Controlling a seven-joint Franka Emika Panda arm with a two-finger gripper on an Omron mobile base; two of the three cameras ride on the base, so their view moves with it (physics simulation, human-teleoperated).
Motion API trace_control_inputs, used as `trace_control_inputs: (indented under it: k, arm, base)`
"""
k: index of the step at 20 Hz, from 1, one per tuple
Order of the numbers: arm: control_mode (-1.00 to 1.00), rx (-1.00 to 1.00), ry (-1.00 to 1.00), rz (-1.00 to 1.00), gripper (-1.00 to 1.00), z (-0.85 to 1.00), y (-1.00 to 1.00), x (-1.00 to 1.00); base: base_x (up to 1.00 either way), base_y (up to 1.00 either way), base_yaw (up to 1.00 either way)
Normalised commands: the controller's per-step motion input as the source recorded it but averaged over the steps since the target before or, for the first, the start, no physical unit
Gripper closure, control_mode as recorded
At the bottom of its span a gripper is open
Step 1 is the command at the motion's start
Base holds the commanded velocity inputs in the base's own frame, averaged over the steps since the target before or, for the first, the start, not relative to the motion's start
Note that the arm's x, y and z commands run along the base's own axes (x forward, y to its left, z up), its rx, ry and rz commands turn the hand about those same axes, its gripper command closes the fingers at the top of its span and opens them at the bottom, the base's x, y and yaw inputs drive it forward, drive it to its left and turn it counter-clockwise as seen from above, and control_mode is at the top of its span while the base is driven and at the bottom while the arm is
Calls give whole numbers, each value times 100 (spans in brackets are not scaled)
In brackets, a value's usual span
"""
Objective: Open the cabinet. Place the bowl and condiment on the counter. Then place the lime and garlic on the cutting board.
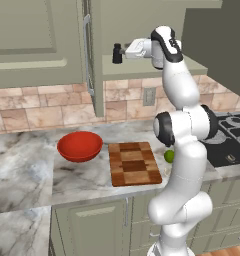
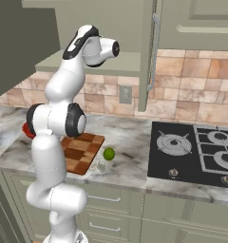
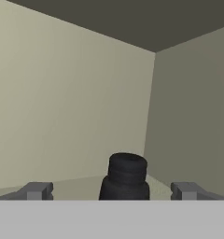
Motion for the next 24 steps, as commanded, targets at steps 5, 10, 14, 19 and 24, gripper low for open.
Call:
trace_control_inputs:
  k: [5, 10, 14, 19, 24]
  arm:
    - [-100, 0, 1, 0, -100, -1, 0, 16]
    - [-100, 0, 2, 0, -100, 0, 0, 10]
    - [-100, 0, 3, 0, -100, 0, 0, 6]
    - [-100, 1, 3, 0, -100, 0, 4, 2]
    - [-100, 1, 2, 0, -100, 0, 8, 0]
  base:
    - [0, 0, 0]
    - [0, 0, 0]
    - [0, 0, 0]
    - [0, 0, 0]
    - [0, 0, 0]
